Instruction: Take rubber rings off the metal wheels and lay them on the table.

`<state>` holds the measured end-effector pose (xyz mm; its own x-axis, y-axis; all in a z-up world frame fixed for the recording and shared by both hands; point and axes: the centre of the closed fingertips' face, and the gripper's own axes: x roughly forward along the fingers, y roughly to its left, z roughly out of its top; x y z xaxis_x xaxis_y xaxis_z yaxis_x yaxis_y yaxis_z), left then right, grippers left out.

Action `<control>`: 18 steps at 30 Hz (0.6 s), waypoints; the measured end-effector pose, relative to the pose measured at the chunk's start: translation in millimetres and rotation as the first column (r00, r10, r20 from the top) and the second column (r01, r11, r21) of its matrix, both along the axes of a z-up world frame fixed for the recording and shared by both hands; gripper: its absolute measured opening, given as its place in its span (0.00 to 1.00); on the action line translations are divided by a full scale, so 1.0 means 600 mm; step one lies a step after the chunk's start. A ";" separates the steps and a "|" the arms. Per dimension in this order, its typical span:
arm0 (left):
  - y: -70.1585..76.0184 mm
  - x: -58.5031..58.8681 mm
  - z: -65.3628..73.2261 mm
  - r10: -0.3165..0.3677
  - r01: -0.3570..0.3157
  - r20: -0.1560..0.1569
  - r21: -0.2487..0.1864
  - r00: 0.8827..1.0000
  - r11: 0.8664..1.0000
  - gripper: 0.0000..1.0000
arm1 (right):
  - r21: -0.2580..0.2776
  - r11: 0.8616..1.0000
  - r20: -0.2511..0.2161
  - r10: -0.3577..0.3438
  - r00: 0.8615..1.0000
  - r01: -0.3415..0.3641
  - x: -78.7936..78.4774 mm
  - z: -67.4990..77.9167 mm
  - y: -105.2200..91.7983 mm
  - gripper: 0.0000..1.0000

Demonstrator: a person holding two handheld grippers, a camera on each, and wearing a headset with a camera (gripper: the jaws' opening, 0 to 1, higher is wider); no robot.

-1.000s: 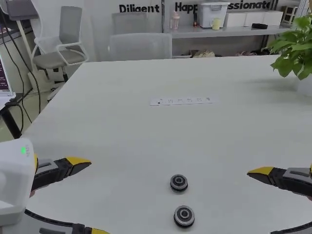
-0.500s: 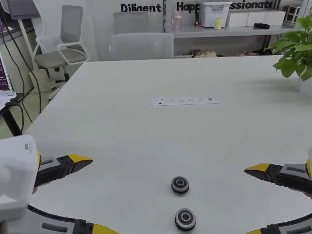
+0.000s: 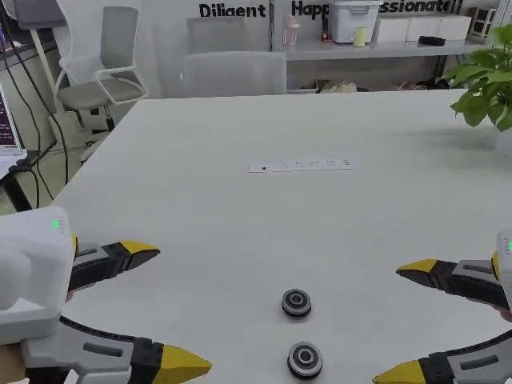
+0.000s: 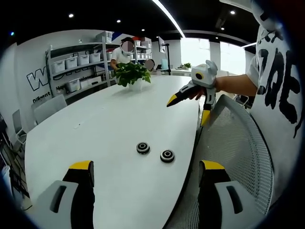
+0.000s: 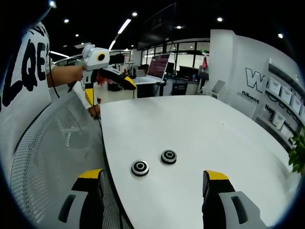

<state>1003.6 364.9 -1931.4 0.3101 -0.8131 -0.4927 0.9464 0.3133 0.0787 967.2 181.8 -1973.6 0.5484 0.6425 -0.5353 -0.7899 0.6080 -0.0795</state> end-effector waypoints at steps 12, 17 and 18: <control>-0.034 0.007 0.007 -0.030 0.029 -0.019 -0.044 0.999 0.999 0.87 | -0.008 1.000 0.003 0.004 1.000 -0.004 0.013 -0.008 0.001 0.82; -0.044 0.009 0.004 -0.046 0.045 -0.025 -0.042 0.999 0.998 0.87 | -0.006 1.000 -0.002 0.001 1.000 -0.001 0.016 -0.014 0.001 0.82; -0.047 0.009 0.006 -0.050 0.049 -0.028 -0.050 0.998 0.998 0.87 | -0.007 1.000 -0.004 -0.002 1.000 0.002 0.018 -0.017 0.000 0.82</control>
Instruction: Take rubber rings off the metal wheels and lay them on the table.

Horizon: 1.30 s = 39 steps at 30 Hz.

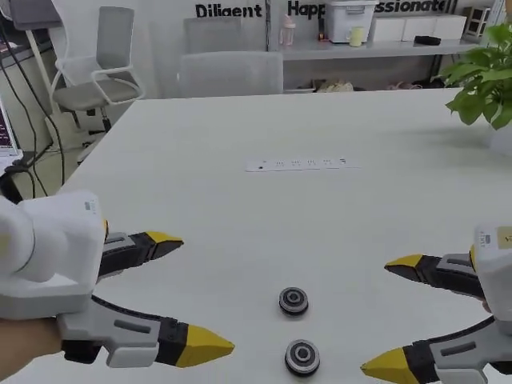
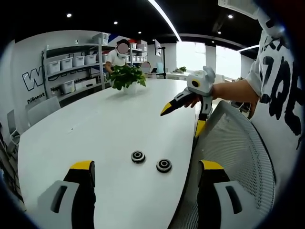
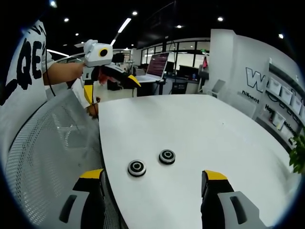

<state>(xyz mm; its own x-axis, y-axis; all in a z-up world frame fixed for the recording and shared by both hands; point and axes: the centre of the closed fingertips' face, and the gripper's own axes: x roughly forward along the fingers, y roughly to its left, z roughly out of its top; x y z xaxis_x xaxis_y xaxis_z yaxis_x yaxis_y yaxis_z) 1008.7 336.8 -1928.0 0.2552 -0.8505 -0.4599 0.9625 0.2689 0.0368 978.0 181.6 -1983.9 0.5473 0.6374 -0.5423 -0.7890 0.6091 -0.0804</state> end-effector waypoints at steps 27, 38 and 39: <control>-0.036 0.007 -0.061 -0.067 0.071 -0.054 0.076 0.996 0.995 0.81 | -0.012 1.000 -0.066 0.001 0.998 -0.002 0.017 -0.044 -0.009 0.76; -0.050 0.006 -0.078 -0.102 0.108 -0.065 0.097 0.993 0.989 0.78 | -0.026 0.998 -0.089 0.048 0.995 -0.051 0.016 -0.057 0.001 0.72; -0.052 0.005 -0.079 -0.107 0.114 -0.071 0.095 0.992 0.989 0.78 | -0.029 0.998 -0.091 0.053 0.994 -0.056 0.017 -0.058 0.003 0.72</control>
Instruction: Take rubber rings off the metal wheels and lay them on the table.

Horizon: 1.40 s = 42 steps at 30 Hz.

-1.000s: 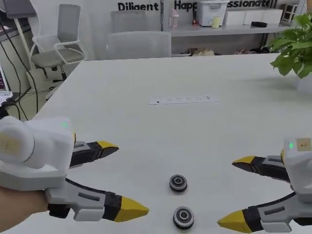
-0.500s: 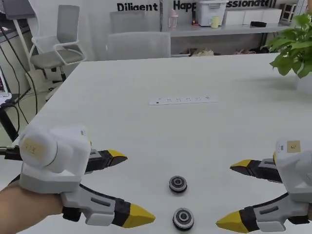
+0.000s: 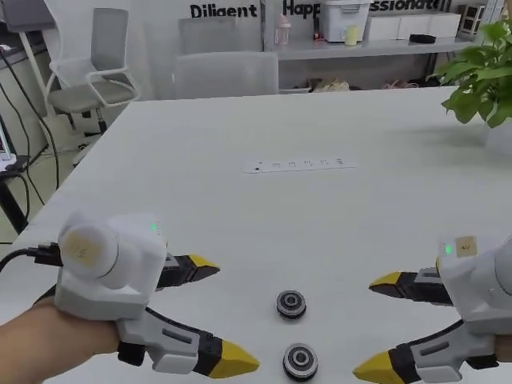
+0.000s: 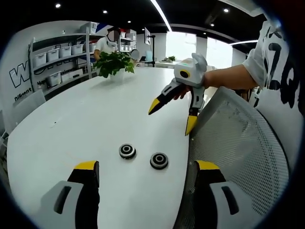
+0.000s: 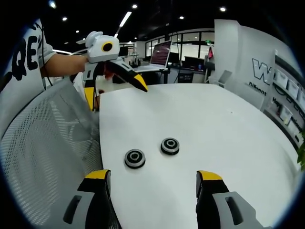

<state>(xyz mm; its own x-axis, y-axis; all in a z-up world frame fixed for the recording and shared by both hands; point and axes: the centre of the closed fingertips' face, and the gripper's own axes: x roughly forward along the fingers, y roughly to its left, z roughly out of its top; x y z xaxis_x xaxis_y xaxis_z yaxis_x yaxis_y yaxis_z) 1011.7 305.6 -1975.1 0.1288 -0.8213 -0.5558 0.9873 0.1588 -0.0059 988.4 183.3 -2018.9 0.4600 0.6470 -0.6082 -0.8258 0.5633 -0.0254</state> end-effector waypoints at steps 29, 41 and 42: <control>-0.032 -0.011 -0.041 -0.090 0.091 -0.024 0.057 0.996 0.994 0.64 | -0.016 0.992 -0.066 0.122 0.990 -0.124 0.001 -0.026 0.047 0.63; -0.044 -0.021 -0.072 -0.124 0.129 -0.048 0.099 0.991 0.987 0.51 | -0.021 0.989 -0.086 0.146 0.985 -0.149 0.002 -0.038 0.054 0.57; -0.045 -0.022 -0.074 -0.127 0.132 -0.053 0.101 0.990 0.986 0.51 | -0.024 0.988 -0.086 0.149 0.985 -0.152 0.002 -0.039 0.054 0.57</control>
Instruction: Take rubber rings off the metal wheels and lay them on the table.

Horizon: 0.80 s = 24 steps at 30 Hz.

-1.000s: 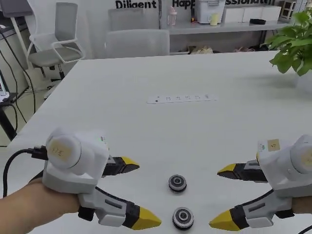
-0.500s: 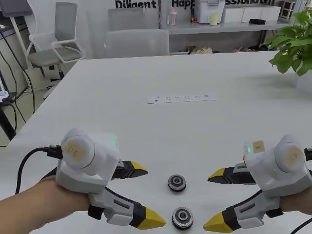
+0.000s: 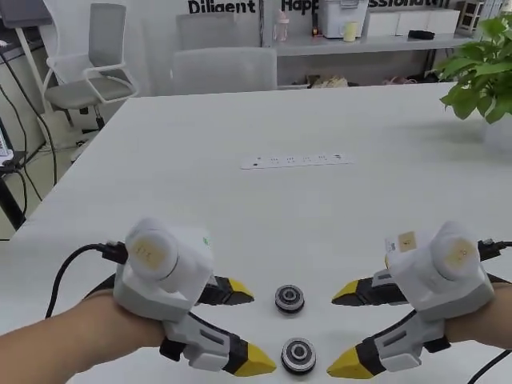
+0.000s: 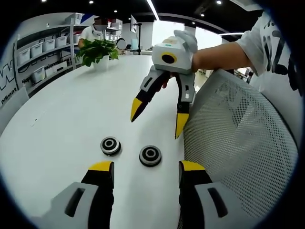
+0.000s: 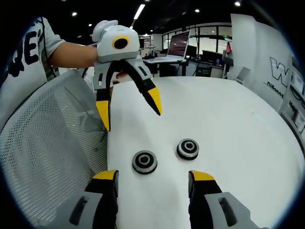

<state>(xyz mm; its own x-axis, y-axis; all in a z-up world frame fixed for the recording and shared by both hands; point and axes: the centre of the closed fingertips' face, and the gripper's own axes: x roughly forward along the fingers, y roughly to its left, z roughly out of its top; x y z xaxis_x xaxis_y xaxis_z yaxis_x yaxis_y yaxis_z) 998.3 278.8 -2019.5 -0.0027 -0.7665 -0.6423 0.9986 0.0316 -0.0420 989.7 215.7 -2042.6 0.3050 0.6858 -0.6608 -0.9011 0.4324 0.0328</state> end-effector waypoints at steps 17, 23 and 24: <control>-0.019 -0.010 -0.028 -0.030 0.031 -0.016 0.031 0.999 0.999 0.41 | 0.003 0.998 -0.010 0.064 0.998 -0.064 -0.009 -0.007 0.023 0.48; -0.035 -0.010 -0.030 -0.033 0.033 -0.020 0.024 0.999 0.999 0.39 | 0.009 0.998 -0.016 0.069 0.998 -0.069 -0.010 -0.009 0.028 0.47; -0.039 -0.012 -0.030 -0.037 0.037 -0.021 0.023 0.999 0.999 0.38 | 0.009 0.998 -0.017 0.069 0.997 -0.069 -0.011 -0.010 0.028 0.47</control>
<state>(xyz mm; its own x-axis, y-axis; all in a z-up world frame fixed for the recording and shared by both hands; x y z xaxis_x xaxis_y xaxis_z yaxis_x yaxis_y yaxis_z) 991.4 255.6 -2037.6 -0.0441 -0.7502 -0.6597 0.9981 -0.0043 -0.0618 983.2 232.3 -2048.6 0.2450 0.7102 -0.6600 -0.9281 0.3687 0.0523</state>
